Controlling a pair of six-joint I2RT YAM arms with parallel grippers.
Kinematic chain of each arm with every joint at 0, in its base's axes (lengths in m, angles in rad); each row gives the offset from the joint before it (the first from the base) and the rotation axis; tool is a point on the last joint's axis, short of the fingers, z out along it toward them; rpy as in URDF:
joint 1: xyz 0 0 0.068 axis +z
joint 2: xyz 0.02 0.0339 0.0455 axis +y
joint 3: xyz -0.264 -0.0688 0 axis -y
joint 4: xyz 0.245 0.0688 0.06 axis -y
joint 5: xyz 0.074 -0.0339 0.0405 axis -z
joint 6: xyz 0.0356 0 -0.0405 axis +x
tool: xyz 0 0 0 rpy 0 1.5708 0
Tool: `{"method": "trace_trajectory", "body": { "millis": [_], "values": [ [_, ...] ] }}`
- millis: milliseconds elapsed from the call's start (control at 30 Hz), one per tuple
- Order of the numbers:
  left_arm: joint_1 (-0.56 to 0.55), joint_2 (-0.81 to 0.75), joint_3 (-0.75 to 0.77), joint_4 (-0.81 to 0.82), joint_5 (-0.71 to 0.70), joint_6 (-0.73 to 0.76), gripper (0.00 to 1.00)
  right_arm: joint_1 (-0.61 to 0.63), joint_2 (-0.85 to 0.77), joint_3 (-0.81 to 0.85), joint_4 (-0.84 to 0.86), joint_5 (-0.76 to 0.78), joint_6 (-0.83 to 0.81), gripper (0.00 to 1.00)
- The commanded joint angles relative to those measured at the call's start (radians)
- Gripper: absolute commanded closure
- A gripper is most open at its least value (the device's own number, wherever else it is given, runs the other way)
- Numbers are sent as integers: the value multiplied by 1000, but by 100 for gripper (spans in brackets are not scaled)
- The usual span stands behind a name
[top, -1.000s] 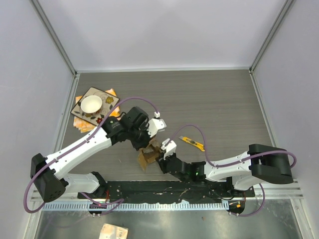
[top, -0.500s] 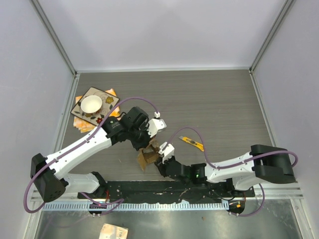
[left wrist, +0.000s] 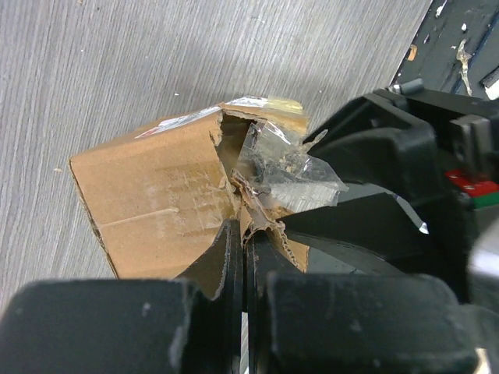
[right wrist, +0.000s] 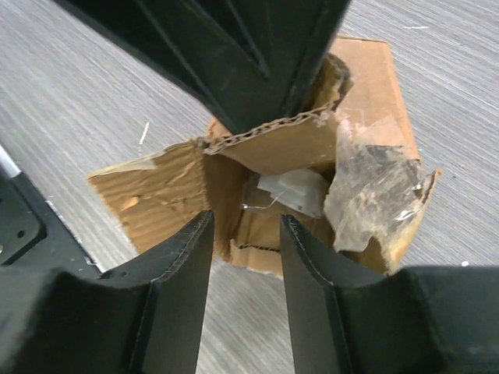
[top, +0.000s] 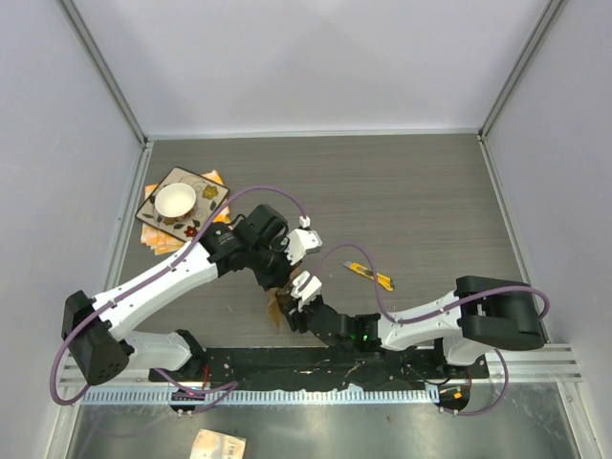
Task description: Unpack the express box
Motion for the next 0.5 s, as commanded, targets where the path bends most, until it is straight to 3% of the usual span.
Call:
{"method": "trace_trajectory", "body": {
  "millis": [0, 100, 467],
  "values": [
    [2, -16, 33, 5, 31, -14, 100, -17, 23, -10, 152, 49, -38, 51],
    [3, -18, 33, 2, 39, -16, 100, -25, 46, -30, 203, 73, -59, 46],
    [2, -31, 41, -22, 71, -14, 100, -42, 224, -15, 278, 119, -84, 46]
  ]
}}
